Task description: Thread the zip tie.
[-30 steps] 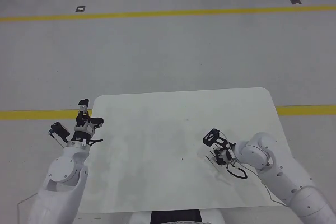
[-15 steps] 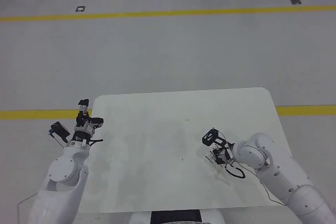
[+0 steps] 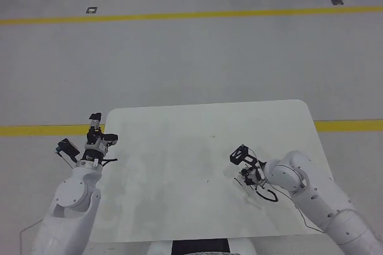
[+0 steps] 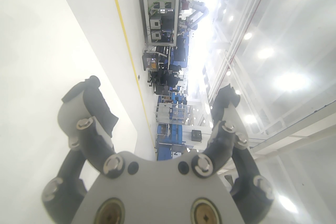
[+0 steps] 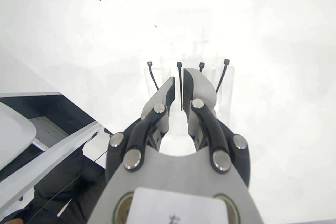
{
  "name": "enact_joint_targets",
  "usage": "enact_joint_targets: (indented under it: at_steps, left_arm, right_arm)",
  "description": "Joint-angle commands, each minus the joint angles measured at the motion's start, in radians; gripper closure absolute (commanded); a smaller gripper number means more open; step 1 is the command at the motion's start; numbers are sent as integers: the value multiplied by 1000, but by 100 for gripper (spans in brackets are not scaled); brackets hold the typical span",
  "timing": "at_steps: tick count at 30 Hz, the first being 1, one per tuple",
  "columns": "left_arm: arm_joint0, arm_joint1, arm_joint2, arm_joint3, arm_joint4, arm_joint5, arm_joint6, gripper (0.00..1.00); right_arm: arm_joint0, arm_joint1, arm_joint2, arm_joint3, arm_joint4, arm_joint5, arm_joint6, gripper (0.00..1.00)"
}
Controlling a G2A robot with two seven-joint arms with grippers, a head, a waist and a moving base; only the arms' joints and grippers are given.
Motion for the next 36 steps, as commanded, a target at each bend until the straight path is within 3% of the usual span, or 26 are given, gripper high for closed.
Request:
enact_joint_targets:
  at_steps: [1, 9, 23, 26, 28, 36]
  left_arm:
    - [0, 0, 0, 0, 0, 0, 0, 0]
    - [0, 0, 0, 0, 0, 0, 0, 0]
    - [0, 0, 0, 0, 0, 0, 0, 0]
    - [0, 0, 0, 0, 0, 0, 0, 0]
    - [0, 0, 0, 0, 0, 0, 0, 0]
    - [0, 0, 0, 0, 0, 0, 0, 0]
  right_arm:
    - [2, -1, -2, 2, 0, 2, 0, 93]
    - [12, -4, -16, 12, -2, 9, 2, 85]
    - [22, -8, -32, 22, -2, 12, 7, 84]
    - [25, -10, -35, 26, 0, 15, 8, 89]
    - [27, -10, -34, 25, 2, 18, 6, 100]
    - [13, -1, 5, -18, 15, 22, 11, 100]
